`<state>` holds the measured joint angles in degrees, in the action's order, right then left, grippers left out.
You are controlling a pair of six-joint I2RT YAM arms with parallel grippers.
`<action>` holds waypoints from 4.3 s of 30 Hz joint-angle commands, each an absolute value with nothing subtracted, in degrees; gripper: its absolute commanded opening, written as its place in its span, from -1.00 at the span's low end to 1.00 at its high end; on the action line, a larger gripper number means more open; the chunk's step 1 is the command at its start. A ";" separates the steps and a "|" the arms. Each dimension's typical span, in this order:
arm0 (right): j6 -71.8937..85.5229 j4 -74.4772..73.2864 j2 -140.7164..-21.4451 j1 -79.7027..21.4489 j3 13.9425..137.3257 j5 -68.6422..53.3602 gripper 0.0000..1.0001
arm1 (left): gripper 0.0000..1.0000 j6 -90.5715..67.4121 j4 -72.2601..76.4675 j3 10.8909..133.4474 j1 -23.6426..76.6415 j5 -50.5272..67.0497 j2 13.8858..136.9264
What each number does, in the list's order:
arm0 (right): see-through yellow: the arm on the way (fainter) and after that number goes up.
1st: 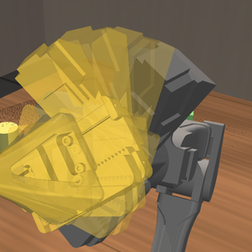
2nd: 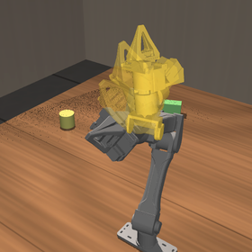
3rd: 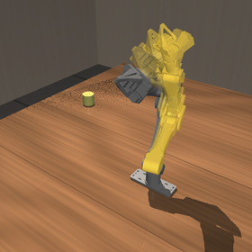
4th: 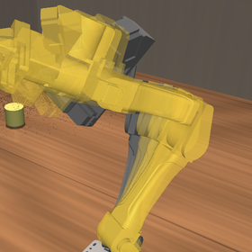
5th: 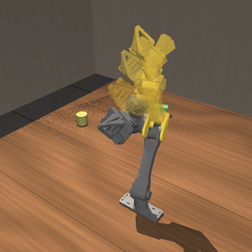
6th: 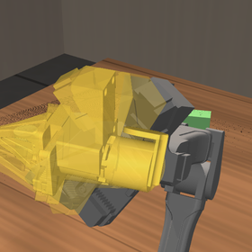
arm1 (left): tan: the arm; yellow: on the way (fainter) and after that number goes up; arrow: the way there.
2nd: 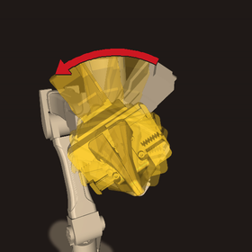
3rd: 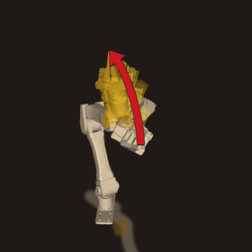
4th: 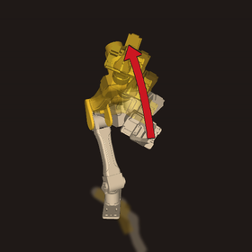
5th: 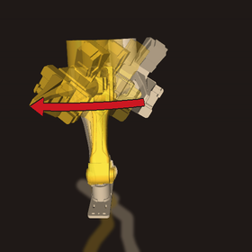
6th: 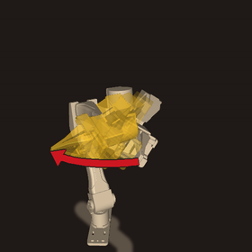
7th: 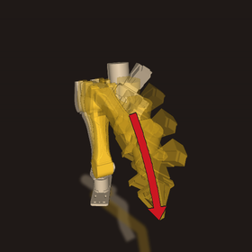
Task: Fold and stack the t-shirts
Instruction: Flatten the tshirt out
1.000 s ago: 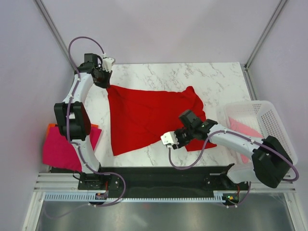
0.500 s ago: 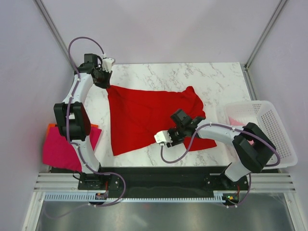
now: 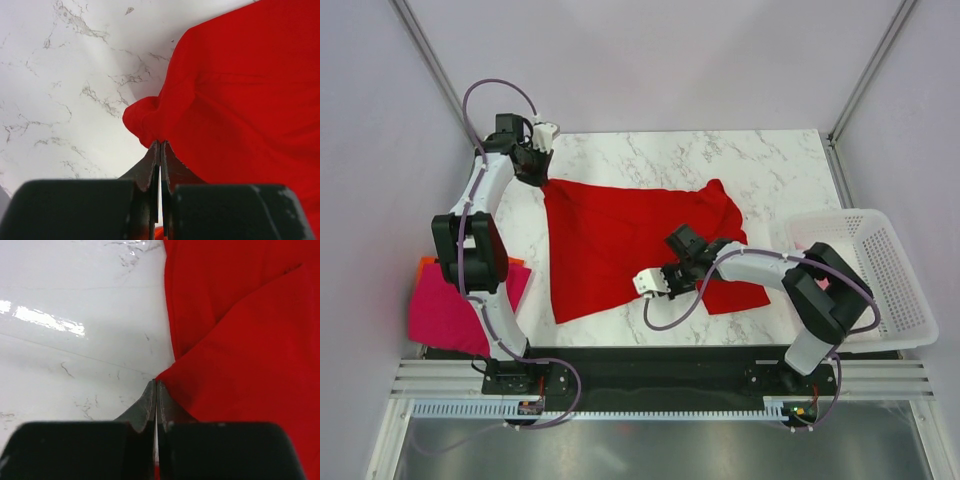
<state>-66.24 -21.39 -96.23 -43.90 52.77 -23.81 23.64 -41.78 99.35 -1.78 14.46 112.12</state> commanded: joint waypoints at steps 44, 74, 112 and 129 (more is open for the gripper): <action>-54.57 -19.86 -70.85 -17.40 124.89 11.70 -1.00 | -0.95 36.04 -35.86 115.84 -1.85 5.54 69.00; -65.31 -8.79 -75.30 -16.09 109.17 18.72 -1.00 | -0.95 48.25 -22.33 100.82 -1.93 4.48 72.93; -58.36 -16.26 -61.52 -11.43 120.66 13.71 -1.00 | -0.95 35.07 -18.64 99.22 -5.10 9.23 56.43; -67.76 -7.74 -67.14 -11.34 95.21 12.66 -1.00 | -0.95 39.55 -18.72 95.03 -5.01 15.01 68.55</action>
<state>-64.99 -9.72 -64.10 -11.88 100.88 11.00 37.47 -16.27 100.20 -4.29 12.51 63.46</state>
